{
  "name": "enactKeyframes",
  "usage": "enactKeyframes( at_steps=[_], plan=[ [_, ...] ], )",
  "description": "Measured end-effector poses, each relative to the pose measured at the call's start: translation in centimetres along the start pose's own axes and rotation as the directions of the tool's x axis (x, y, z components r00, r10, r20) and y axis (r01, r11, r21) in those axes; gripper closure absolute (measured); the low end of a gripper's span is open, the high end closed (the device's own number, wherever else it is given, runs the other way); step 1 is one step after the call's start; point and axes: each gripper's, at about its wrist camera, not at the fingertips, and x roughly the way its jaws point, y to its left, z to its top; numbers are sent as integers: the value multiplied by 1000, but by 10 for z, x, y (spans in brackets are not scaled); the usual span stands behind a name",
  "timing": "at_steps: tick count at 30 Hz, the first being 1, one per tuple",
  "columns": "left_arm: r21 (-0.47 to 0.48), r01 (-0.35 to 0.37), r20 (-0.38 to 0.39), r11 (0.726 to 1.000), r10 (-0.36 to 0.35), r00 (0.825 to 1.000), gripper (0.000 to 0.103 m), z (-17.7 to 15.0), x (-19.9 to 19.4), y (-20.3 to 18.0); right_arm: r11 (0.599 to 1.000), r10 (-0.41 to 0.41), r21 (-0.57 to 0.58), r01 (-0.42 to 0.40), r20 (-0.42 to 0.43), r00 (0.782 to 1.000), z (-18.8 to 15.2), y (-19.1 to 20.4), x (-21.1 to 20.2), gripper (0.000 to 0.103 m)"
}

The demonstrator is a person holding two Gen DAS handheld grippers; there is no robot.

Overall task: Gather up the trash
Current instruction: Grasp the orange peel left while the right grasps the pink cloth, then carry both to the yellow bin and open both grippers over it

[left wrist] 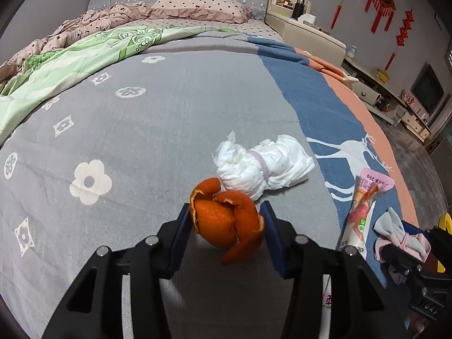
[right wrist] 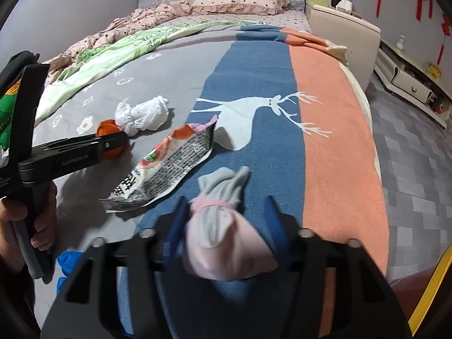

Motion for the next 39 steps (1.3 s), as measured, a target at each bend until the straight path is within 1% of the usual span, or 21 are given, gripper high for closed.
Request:
enactKeyframes(
  at_steps=[1, 4, 6, 10, 14, 20, 23, 29, 37, 39],
  plan=[
    [0, -1, 0, 1000, 1, 1000, 58, 0, 0, 1, 1000, -2, 0, 2, 0, 1000, 0, 1, -1, 64],
    [-6, -9, -1, 1000, 9, 1000, 59, 1, -4, 2, 1000, 10, -1, -10, 4, 1000, -1, 3, -4, 70],
    [-13, -11, 1, 1000, 11, 1000, 59, 1, -8, 3, 1000, 23, -1, -23, 6, 1000, -2, 4, -8, 71],
    [-25, -12, 11, 1000, 12, 1000, 59, 1, -21, 5, 999, 43, 19, -43, 22, 999, -3, 2, -20, 72],
    [-24, -16, 27, 1000, 17, 999, 59, 0, -37, 4, 997, 65, 39, -67, 52, 997, -5, 2, -43, 72],
    [-23, -8, 63, 1000, 9, 998, 59, -2, -69, -5, 997, 68, 38, -73, 117, 991, -8, 6, -87, 72],
    [-15, -3, 93, 1000, 5, 996, 59, -2, -91, -13, 996, 69, 42, -76, 157, 985, -10, 7, -114, 72],
    [-8, 14, 143, 1000, -13, 990, 59, -1, -133, -28, 995, 54, 73, -73, 237, 970, -14, 0, -170, 72],
    [21, 53, 202, 998, -56, 978, 59, -2, -188, -62, 996, 0, 87, -34, 360, 933, -21, -10, -251, 72],
    [30, 68, 214, 997, -73, 974, 59, -2, -201, -71, 994, -2, 101, -39, 379, 925, -23, -15, -266, 72]
  ],
)
